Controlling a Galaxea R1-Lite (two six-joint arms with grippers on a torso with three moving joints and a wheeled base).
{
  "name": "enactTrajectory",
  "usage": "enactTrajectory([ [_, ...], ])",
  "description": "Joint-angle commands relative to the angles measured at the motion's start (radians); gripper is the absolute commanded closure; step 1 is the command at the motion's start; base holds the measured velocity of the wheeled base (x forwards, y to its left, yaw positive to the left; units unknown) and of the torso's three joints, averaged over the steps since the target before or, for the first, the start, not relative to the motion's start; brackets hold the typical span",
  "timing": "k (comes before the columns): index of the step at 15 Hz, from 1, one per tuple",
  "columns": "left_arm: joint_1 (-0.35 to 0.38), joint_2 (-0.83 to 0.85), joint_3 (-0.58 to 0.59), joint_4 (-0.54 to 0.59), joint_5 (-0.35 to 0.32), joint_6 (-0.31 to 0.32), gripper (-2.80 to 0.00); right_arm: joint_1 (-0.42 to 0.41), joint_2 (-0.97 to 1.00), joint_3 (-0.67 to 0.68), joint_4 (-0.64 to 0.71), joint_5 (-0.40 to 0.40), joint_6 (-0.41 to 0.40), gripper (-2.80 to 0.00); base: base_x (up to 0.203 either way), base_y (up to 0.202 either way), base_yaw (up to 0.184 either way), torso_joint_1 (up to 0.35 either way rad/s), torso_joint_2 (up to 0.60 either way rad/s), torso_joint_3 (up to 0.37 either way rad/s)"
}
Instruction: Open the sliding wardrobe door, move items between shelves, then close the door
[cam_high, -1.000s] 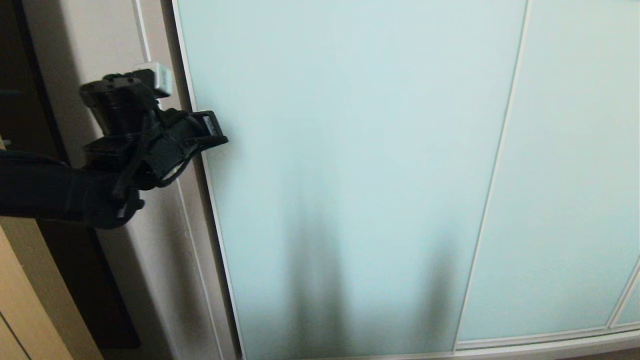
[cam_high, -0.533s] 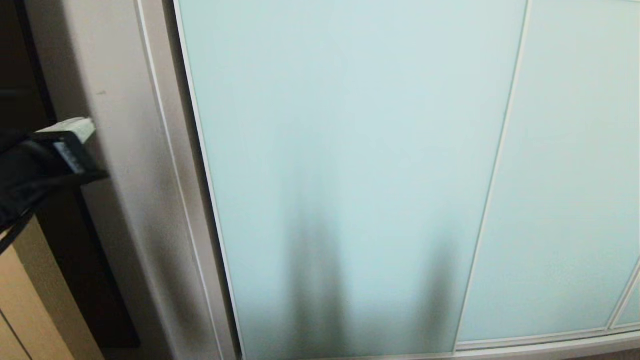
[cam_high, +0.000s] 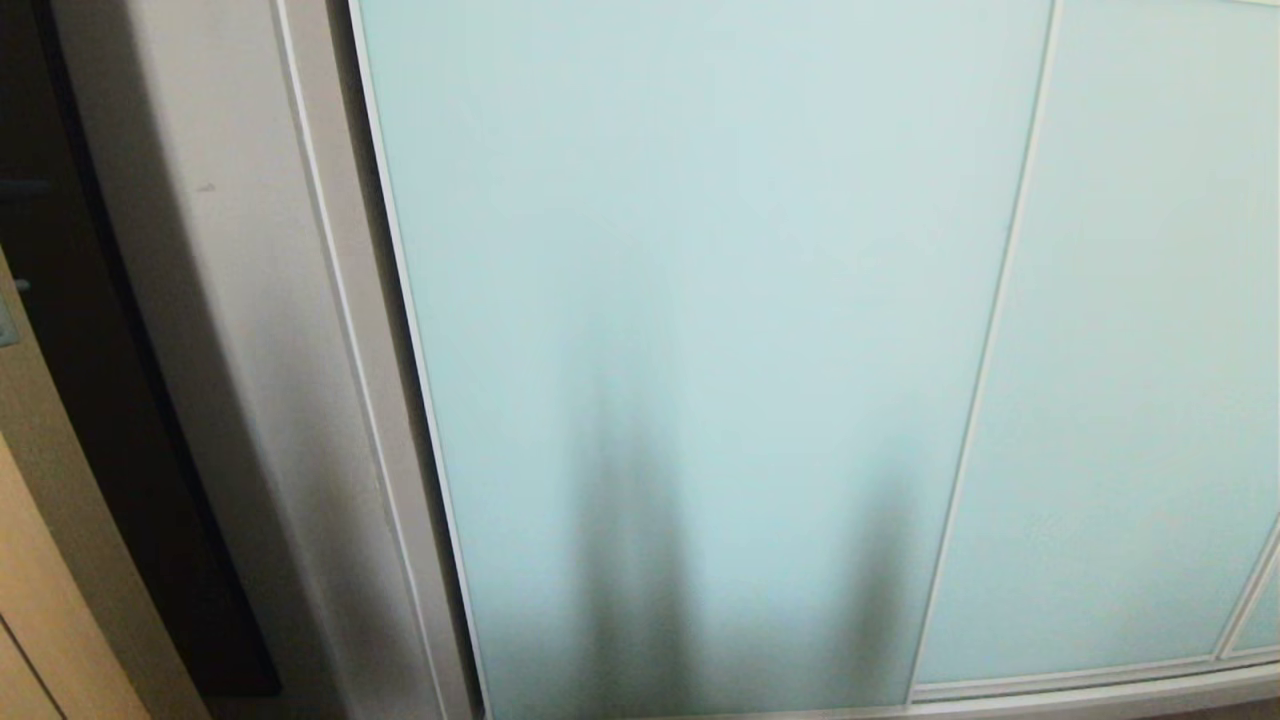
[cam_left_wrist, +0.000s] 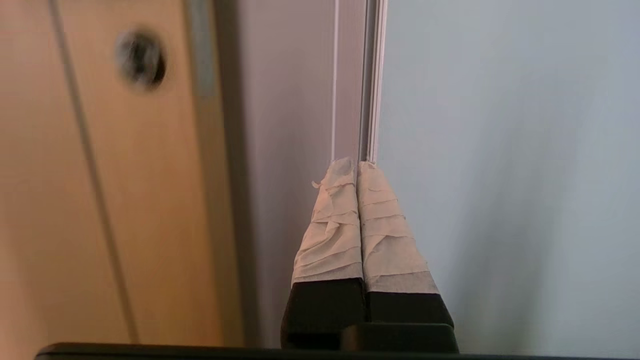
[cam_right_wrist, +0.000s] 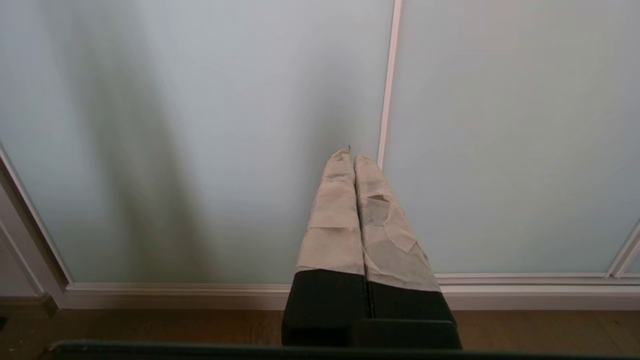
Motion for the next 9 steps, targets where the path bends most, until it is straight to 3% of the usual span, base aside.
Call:
enactTrajectory([
  [1, 0.002, -0.281, 0.038, 0.221, -0.027, 0.0, 0.0, 0.0, 0.0, 0.0, 0.0, 0.0, 0.0, 0.0, 0.0, 0.0, 0.0, 0.0, 0.0, 0.0],
  [3, 0.003, -0.404, 0.082, 0.342, -0.052, 0.001, 0.0, 0.0, 0.0, 0.0, 0.0, 0.0, 0.001, 0.0, 0.0, 0.0, 0.0, 0.0, 0.0, 0.0],
  [5, 0.003, -0.454, 0.204, 0.374, -0.055, 0.0, 0.0, 0.0, 0.0, 0.0, 0.0, 0.0, 0.0, 0.0, 0.0, 0.0, 0.0, 0.0, 0.0, 0.0],
  [7, 0.003, -0.457, 0.345, 0.29, -0.059, 0.005, 0.0, 0.0, 0.0, 0.0, 0.0, 0.0, 0.001, 0.0, 0.0, 0.0, 0.0, 0.0, 0.0, 0.0],
  [9, 0.003, -0.459, 0.412, 0.157, -0.144, 0.002, 0.0, 0.0, 0.0, 0.0, 0.0, 0.0, 0.0, 0.0, 0.0, 0.0, 0.0, 0.0, 0.0, 0.0],
])
